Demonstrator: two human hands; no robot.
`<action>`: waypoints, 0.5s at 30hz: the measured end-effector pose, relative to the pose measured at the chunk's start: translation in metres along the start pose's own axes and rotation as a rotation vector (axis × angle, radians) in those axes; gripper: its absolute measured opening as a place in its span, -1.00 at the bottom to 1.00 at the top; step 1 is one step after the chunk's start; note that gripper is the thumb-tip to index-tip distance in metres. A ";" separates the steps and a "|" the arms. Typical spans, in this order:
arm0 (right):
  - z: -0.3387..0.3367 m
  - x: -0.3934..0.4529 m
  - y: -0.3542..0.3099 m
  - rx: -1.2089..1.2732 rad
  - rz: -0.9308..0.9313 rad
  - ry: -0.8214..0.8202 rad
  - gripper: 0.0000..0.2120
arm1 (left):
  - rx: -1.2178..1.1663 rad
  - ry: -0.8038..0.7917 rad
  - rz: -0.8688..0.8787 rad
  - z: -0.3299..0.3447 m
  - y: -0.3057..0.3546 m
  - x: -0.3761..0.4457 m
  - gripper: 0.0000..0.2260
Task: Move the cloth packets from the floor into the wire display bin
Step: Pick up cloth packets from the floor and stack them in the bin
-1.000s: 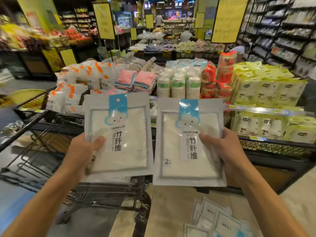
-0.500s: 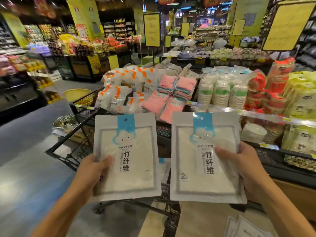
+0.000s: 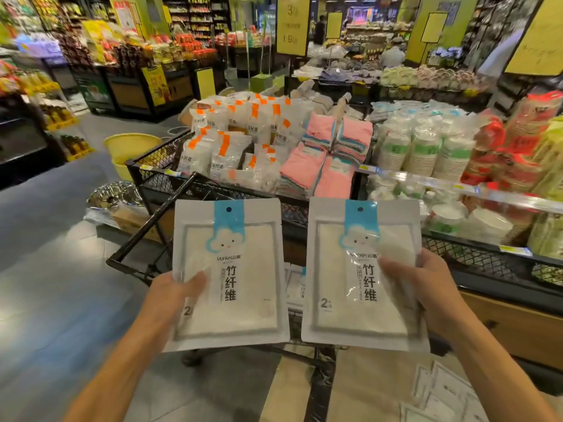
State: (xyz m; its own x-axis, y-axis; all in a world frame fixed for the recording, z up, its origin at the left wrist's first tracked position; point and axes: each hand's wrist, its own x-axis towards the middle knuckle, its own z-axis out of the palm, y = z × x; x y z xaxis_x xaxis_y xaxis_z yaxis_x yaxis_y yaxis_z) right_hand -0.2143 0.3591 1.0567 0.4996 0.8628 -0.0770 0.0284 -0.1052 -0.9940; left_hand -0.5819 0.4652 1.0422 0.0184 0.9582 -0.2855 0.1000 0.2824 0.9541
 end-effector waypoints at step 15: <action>0.043 0.141 0.036 0.137 0.146 -0.029 -0.78 | 0.064 0.049 -0.063 0.035 -0.005 0.142 -0.87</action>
State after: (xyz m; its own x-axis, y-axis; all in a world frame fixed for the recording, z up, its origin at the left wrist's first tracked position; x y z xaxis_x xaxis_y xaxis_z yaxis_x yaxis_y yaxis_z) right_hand -0.1802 0.4980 1.0066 0.4648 0.8574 -0.2210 -0.1614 -0.1633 -0.9733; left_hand -0.5453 0.5982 0.9941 -0.0387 0.9403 -0.3381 0.1632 0.3398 0.9262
